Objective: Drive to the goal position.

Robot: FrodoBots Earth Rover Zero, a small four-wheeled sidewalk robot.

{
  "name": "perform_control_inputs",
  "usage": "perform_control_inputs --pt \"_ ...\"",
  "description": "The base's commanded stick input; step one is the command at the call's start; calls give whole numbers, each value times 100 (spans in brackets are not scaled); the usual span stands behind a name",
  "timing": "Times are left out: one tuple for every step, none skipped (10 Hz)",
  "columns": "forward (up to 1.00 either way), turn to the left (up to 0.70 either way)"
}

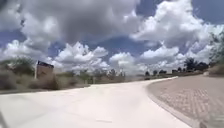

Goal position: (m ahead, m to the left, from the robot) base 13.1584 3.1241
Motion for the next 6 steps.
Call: perform_control_inputs --pt "85 0" --pt "85 0" --pt "85 0" --pt "85 0" --pt "85 0" --pt "85 0"
